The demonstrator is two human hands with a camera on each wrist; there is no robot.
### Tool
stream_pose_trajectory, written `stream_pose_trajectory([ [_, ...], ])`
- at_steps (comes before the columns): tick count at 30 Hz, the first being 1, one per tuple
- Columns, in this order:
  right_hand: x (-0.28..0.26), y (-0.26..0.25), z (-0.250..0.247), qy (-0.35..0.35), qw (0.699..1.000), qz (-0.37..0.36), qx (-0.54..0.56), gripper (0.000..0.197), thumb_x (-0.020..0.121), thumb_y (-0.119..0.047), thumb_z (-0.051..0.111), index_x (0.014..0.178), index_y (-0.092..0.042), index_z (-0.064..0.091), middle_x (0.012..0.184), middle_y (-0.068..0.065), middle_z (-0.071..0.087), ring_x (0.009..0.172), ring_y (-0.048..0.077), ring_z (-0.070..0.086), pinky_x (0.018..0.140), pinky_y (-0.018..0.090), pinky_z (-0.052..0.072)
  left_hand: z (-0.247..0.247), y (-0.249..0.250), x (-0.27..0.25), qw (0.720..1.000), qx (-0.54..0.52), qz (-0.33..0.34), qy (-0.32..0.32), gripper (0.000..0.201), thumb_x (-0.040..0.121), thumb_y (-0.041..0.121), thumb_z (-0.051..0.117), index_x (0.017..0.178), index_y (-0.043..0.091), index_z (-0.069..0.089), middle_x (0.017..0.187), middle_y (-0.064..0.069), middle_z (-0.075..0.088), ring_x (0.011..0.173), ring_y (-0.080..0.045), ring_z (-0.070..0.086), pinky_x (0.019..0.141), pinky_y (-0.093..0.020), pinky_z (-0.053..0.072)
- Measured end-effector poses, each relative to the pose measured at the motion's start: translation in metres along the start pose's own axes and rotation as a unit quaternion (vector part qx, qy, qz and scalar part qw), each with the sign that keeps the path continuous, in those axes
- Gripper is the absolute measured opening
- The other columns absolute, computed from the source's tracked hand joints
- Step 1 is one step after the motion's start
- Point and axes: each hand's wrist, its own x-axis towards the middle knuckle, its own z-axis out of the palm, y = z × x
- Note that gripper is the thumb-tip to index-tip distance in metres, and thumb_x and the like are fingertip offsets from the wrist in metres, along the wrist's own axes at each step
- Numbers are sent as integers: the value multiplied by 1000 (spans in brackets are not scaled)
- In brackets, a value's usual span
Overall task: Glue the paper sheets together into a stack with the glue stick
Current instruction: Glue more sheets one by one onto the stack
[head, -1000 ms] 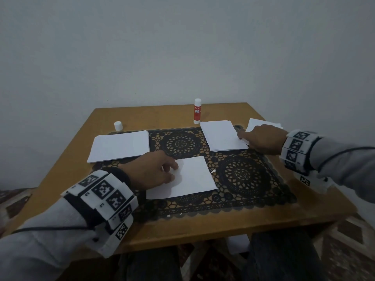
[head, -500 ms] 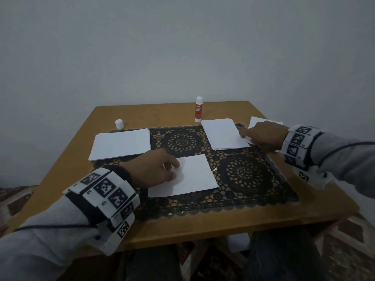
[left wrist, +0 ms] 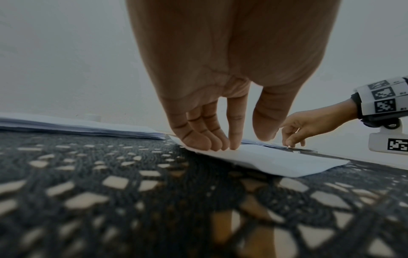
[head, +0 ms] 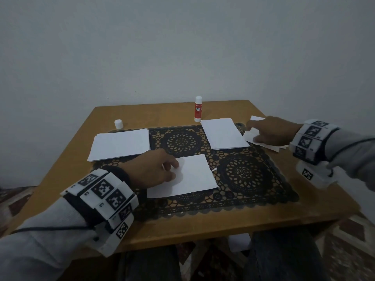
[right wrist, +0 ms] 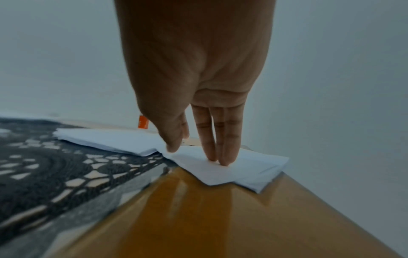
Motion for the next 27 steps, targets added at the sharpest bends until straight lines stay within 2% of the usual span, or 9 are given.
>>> stream_pose_trajectory([
  [2,-7,5,-2,-11,1000,14,21,40,94,-32,60,130,-20,47,109,6,66,90,18,53,80,28,42,0,-1,0,1000,-1,-1,1,35,93,25,58,128,20,58,102,6,53,96,-13,54,83,-20,42],
  [7,-15,13,-2,-40,998,19,46,48,86,-39,70,126,-21,53,120,1,62,95,15,50,79,25,37,1,-1,0,1000,-5,-1,2,35,93,25,58,128,20,58,103,6,53,98,-13,55,83,-20,43],
  [15,-14,13,-3,-38,998,11,48,48,84,-32,72,126,-20,52,120,3,62,94,15,49,77,24,35,1,2,-1,1000,-3,-2,4,35,93,24,58,128,18,58,105,4,55,99,-15,56,83,-20,43],
  [20,-14,13,-1,-25,999,10,45,45,85,-28,72,125,-19,53,118,4,62,91,15,49,70,23,36,0,3,-1,1000,-8,-7,-1,35,94,23,57,128,18,57,106,3,55,101,-15,56,83,-19,42],
  [25,-16,13,-1,-27,999,11,42,42,87,-26,70,124,-19,51,118,4,62,88,14,49,74,24,41,1,2,-1,1000,-8,-2,2,35,94,23,57,129,18,57,104,4,54,100,-15,56,84,-20,42],
  [27,-17,12,-1,-23,999,6,30,39,90,-25,67,124,-18,51,116,3,61,84,12,48,72,23,38,1,2,-1,1000,-6,-1,3,35,94,23,57,128,18,57,105,4,54,100,-15,56,84,-20,42],
])
